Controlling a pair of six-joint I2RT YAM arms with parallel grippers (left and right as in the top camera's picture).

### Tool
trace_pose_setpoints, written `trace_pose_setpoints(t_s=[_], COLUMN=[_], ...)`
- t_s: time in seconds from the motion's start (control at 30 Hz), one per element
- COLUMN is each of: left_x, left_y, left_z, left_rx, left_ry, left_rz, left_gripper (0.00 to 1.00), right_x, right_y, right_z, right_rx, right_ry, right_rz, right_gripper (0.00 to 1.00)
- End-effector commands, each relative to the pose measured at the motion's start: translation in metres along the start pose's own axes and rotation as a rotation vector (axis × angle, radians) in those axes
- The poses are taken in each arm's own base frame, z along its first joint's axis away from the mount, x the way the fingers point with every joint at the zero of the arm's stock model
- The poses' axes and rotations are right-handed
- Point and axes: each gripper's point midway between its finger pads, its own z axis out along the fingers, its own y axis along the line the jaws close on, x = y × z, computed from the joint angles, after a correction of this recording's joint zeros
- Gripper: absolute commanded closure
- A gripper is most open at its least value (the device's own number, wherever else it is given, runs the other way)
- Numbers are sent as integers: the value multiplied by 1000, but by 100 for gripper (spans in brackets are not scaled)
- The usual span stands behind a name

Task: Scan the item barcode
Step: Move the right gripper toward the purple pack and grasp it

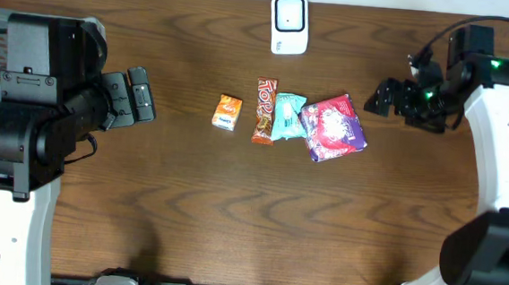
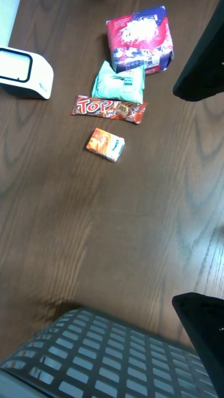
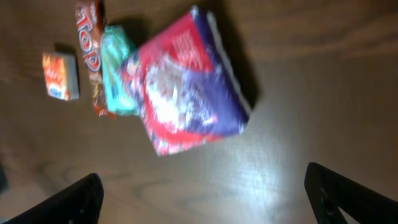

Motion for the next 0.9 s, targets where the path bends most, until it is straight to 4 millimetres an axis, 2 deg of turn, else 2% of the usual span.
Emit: trace_pose_setpoints(t_s=[0.0,0.23,0.43,0.5,0.67,0.8,0.87], left_x=[-1,-1,-1,-1,-1,-1,-1], left_y=[2,2,2,2,2,2,2], left_z=[-1,-1,-1,-1,-1,-1,-1], left_rx=[-7,-7,-7,-7,-7,-7,-7], left_ry=[-6,-6,-6,-6,-6,-5,-5], left_rz=[6,6,6,6,6,6,6], left_gripper=[2,2,2,2,2,2,2], right_x=[-17,-38,-29,-27,-16,-1,6], right_y=[1,-13,-1,-2,-15,-24,-27], right_z=[9,49,91,104,133,152,159], right_rx=[-7,-15,-206,-238,-246,-257,-261], right_ry=[-28,-25,53,73,144,218,253], right_rz=[-37,-167,-325,-336,-306,-278,-263], right_gripper=[1,3,6,13,19,38,42])
